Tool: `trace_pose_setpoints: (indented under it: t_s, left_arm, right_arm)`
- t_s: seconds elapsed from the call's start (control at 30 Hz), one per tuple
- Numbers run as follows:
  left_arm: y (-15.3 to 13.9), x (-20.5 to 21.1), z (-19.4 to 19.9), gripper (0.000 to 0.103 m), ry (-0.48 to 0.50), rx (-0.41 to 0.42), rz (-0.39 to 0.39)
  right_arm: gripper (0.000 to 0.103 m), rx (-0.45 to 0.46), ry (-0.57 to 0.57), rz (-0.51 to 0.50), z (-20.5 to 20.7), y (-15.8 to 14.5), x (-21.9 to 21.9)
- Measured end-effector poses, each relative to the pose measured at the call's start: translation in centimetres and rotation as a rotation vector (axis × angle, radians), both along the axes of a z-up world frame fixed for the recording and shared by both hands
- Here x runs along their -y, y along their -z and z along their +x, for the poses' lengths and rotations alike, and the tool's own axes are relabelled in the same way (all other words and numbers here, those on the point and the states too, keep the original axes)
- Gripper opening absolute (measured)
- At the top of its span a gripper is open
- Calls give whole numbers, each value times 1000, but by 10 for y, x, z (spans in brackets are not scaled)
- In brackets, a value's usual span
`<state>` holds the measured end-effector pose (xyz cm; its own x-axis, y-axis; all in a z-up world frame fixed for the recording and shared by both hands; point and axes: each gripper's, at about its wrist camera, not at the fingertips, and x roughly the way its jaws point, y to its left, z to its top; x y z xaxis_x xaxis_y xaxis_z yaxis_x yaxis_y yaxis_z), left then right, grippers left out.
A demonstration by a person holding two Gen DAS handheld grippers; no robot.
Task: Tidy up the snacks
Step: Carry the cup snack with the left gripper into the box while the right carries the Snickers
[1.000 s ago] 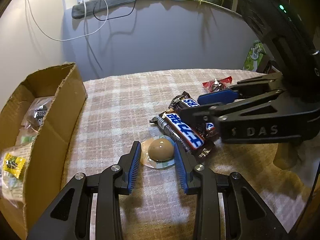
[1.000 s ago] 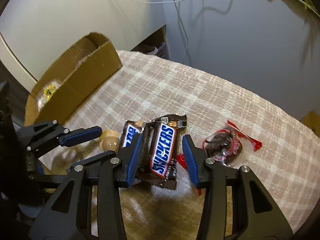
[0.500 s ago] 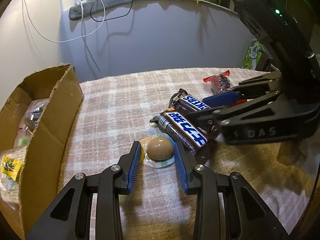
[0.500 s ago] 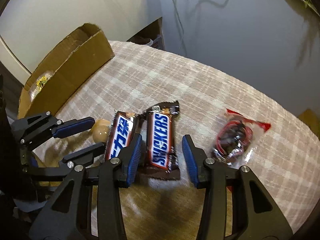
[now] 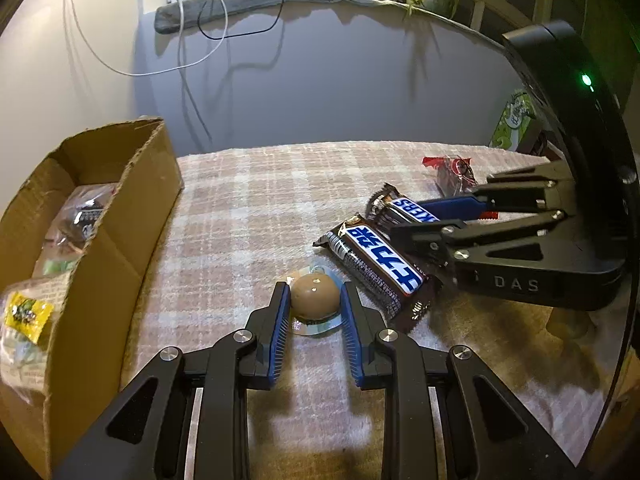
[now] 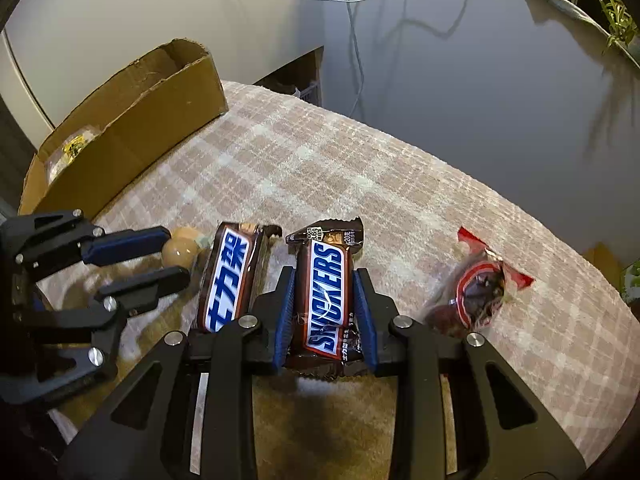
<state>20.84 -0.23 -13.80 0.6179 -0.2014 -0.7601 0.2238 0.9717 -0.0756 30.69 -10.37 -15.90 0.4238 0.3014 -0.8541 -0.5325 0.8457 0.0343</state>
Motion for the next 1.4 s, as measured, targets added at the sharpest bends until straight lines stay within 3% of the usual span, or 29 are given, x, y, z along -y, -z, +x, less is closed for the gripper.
trace_pose_setpoints:
  t_s: [0.33, 0.7, 1.07, 1.4]
  left_arm:
    - [-24, -18, -22, 24, -39, 55, -37]
    - [-57, -52, -43, 24, -103, 134, -60]
    - [-75, -102, -59, 24, -194, 187, -40]
    - [-78, -146, -64, 24, -278, 215, -38]
  right_arm:
    - [30, 21, 38, 76, -17, -14, 15]
    - [30, 122, 14, 153, -49, -73, 9]
    - [30, 156, -90, 205, -54, -102, -57]
    - [30, 150, -178, 214, -45, -105, -129]
